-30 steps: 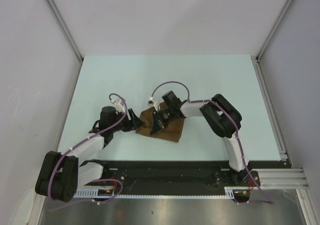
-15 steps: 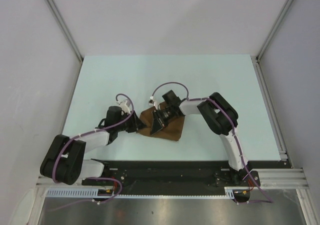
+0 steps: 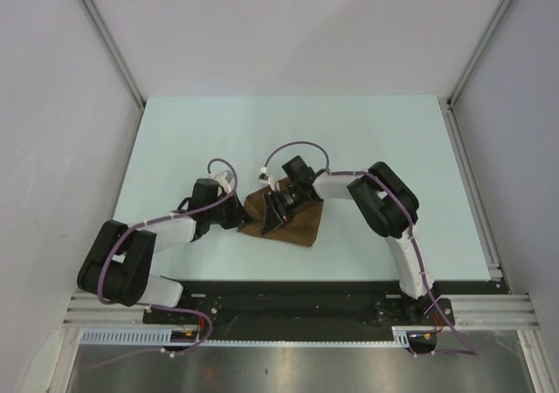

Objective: Fold the napkin, place the utensils inside, and roll it up
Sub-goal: Roll the napkin with the utensil

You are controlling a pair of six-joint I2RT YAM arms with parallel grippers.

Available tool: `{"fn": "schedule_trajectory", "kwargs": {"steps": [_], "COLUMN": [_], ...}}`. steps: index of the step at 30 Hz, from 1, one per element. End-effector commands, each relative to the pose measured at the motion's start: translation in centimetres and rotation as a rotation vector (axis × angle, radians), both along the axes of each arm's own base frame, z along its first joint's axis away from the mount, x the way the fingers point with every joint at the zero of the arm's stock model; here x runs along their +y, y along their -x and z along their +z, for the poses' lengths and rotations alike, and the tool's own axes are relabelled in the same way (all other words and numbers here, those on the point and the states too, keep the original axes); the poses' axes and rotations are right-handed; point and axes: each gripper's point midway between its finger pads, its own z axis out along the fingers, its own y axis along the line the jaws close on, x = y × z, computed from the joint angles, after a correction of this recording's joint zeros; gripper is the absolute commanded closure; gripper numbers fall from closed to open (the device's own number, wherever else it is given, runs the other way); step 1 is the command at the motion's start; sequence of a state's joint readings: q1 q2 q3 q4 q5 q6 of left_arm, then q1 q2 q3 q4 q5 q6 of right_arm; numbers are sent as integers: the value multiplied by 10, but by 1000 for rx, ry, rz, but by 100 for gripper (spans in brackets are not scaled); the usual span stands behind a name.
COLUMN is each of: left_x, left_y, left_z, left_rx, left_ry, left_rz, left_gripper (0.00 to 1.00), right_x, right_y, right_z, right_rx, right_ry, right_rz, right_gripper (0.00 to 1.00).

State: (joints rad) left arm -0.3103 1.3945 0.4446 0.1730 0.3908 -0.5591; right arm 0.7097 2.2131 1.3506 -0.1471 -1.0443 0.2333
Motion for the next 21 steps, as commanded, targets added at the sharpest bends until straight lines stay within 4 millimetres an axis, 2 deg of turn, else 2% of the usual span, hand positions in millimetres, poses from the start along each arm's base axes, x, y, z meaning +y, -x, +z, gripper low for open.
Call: {"fn": "schedule_trajectory", "kwargs": {"steps": [1,2,5,6,7,8,9,11,12,13,14,16,21], "left_x": [9,9,7,6,4,4,3,3,3,3,3,3,3], "left_y": [-6,-5,-7,-9,-12,-13,-13,-10,-12,-12,-11,-13,-14], "left_z": [-8,-11,-13,-13,-11,-13,-15,-17,-17,-18,-19,-20,-21], "left_rx": [48,60,89,90,86,94,98,127,129,132,138,141,145], "left_ry": [-91,-102,-110,-108,-105,-104,-105,-108,-110,-112,-113,-115,-117], "left_rz": [21,16,1,-1,-6,-11,-12,-21,-21,-22,-24,-24,-24], "left_gripper": [100,100,100,100,100,100,100,100,100,100,100,100,100], "right_x": [-24,-23,-31,-29,-32,-39,-33,-38,-36,-40,-37,-36,-31], "right_y": [-5,-10,-19,-19,-25,-22,-21,-29,-15,-20,-18,-8,-6], "right_z": [3,21,33,48,48,42,56,51,48,44,42,34,25], "right_rx": [-83,-127,-253,-320,-393,-426,-513,-650,-696,-762,-809,-857,-916], "right_ry": [163,144,171,156,186,212,177,237,249,296,294,310,309], "right_rz": [-51,-61,-88,-92,-116,-123,-128,-156,-120,-136,-119,-104,-88], "right_gripper": [53,48,39,38,37,36,34,33,33,33,33,33,33]}}
